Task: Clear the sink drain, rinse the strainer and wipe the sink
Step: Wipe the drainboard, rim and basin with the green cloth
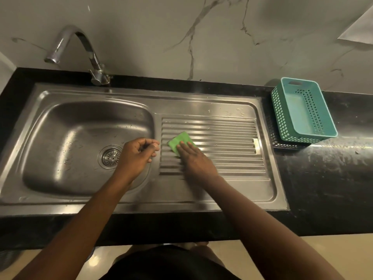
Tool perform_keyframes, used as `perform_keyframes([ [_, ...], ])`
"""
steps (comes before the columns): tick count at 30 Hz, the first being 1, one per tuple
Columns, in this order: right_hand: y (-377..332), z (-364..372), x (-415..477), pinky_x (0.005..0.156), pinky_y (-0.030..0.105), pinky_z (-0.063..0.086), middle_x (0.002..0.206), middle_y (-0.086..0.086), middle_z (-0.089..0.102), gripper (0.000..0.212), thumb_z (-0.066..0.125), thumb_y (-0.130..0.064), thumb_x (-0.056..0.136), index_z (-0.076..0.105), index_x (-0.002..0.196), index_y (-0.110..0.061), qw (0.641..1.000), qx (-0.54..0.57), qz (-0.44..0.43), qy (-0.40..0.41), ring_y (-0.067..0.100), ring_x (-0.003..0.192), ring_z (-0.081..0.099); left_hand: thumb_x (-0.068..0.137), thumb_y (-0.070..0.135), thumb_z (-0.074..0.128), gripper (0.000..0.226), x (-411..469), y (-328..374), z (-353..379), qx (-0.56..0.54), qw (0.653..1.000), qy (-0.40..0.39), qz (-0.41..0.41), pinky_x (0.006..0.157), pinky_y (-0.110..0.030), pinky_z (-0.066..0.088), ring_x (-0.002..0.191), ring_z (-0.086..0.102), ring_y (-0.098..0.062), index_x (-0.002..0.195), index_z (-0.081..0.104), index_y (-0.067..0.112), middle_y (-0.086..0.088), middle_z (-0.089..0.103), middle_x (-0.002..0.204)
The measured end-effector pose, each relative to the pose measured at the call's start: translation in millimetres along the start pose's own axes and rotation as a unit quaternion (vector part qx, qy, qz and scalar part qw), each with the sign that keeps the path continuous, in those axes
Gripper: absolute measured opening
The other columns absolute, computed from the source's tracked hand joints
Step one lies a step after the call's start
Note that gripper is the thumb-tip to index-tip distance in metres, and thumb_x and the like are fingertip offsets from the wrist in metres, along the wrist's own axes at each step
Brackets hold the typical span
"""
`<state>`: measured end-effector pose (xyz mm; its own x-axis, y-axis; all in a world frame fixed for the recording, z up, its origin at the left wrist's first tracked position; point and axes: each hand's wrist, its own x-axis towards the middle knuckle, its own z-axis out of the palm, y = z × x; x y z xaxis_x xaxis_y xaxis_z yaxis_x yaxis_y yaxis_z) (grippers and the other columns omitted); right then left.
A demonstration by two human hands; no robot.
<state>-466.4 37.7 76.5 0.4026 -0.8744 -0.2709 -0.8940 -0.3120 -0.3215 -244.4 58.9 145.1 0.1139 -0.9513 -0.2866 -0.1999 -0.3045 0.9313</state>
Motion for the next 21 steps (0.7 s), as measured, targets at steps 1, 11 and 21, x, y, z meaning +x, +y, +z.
perform_keyframes([
  [1, 15.2, -2.8, -7.2, 0.129, 0.036, 0.018, 0.172, 0.001, 0.02, 0.067, 0.048, -0.014, 0.101, 0.026, 0.164, -0.02, 1.0, -0.002, 0.014, 0.006, 0.022, 0.16, 0.017, 0.101, 0.013, 0.066, 0.015, -0.9, -1.0, 0.2, 0.002, 1.0, -0.002, -0.002, 0.076, -0.03, 0.059, 0.083, 0.073, -0.011, 0.102, 0.078, 0.021, -0.002, 0.081, 0.096],
  [11, 136.9, -50.7, -45.3, 0.123, 0.046, 0.032, 0.168, 0.014, 0.029, 0.069, 0.062, -0.014, 0.097, 0.032, 0.159, -0.01, 0.972, -0.001, 0.234, 0.009, 0.033, 0.155, 0.028, 0.101, 0.017, 0.067, 0.017, 1.3, -6.5, -1.6, 0.013, 1.0, -0.019, 0.001, 0.075, -0.029, 0.06, 0.083, 0.074, -0.008, 0.098, 0.077, 0.029, 0.007, 0.081, 0.092],
  [21, 9.0, -8.3, 5.5, 0.131, 0.046, 0.006, 0.174, 0.013, 0.007, 0.074, 0.046, -0.019, 0.102, 0.01, 0.165, -0.007, 0.99, -0.045, 0.132, -0.011, 0.038, 0.16, 0.004, 0.099, 0.016, 0.068, 0.014, 2.2, -6.5, 20.5, -0.002, 0.999, -0.033, 0.0, 0.074, -0.025, 0.059, 0.086, 0.074, -0.016, 0.099, 0.079, 0.024, -0.002, 0.081, 0.093],
])
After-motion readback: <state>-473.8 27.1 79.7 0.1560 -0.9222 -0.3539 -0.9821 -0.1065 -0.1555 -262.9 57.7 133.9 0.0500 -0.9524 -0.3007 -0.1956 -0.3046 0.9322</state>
